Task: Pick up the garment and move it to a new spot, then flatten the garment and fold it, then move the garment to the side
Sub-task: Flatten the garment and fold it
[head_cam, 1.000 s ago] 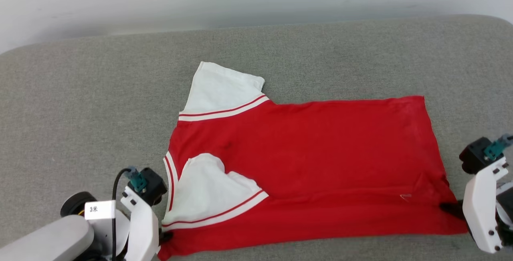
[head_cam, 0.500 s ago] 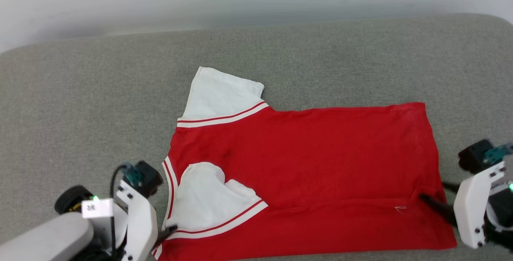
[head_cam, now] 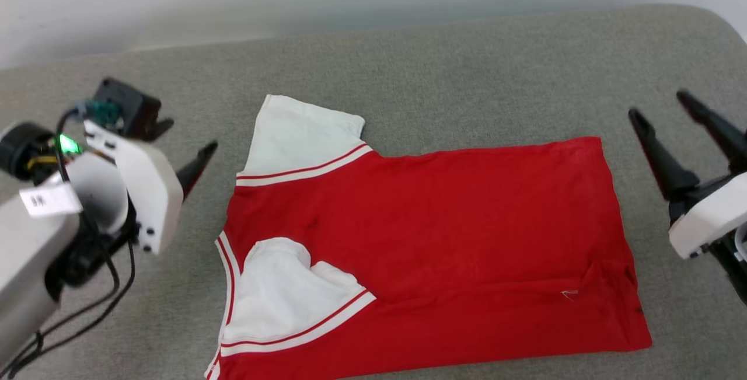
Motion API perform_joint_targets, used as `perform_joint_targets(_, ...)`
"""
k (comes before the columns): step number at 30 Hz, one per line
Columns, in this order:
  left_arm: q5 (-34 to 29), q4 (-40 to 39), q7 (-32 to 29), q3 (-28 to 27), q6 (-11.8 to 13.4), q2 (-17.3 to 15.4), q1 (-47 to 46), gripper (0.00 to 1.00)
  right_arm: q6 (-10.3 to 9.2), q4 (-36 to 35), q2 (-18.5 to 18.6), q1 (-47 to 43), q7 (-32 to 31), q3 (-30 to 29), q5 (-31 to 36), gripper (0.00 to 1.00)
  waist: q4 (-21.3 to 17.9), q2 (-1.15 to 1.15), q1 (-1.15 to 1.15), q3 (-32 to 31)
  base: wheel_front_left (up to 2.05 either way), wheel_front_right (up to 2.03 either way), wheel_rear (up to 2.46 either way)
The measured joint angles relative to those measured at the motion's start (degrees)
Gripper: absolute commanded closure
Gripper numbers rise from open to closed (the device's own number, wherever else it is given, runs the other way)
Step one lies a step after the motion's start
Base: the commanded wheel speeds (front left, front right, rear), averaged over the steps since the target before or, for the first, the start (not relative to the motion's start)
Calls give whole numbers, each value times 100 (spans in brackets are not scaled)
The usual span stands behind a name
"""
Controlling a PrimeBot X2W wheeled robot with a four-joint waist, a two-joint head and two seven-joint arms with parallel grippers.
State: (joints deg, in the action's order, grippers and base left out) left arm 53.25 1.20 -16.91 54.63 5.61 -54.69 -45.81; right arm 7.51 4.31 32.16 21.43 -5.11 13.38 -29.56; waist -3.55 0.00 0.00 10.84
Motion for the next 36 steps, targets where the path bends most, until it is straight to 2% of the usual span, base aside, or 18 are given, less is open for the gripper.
perform_joint_targets(8,-160,611,-216,-358,-154,408,-1276,0,0,-993,-980,-235,652,-1112,942,0,-175,0,0,541,0,0,0)
perform_joint_targets(12,-138,1015,-672,-387,-352,633,-1918,0,-1,-1368,-1345,-409,765,-1354,1176,0,-286,0,0,887,0,0,0)
perform_joint_targets(14,-7,1241,-1141,-347,-467,720,-2178,0,-1,-1491,-1472,-474,764,-1386,1258,0,-350,0,0,1072,0,0,0)
perform_joint_targets(24,477,2087,-3267,-9,-936,915,-3106,0,0,-1766,-1606,-341,716,-1239,1352,0,-679,0,1,1965,0,0,0)
perform_joint_targets(34,466,2377,-3788,321,-1134,960,-3201,0,0,-1552,-1545,-49,716,-1067,1333,0,-908,0,0,2388,0,0,0)
perform_joint_targets(35,475,2383,-3788,334,-1158,950,-3200,76,0,-1526,-1518,-13,712,-1065,1328,0,-914,0,0,2388,0,0,0)
perform_joint_targets(36,474,2388,-3778,347,-1167,950,-3199,100,-1,-1511,-1479,24,706,-1058,1329,0,-916,0,0,2379,0,0,0)
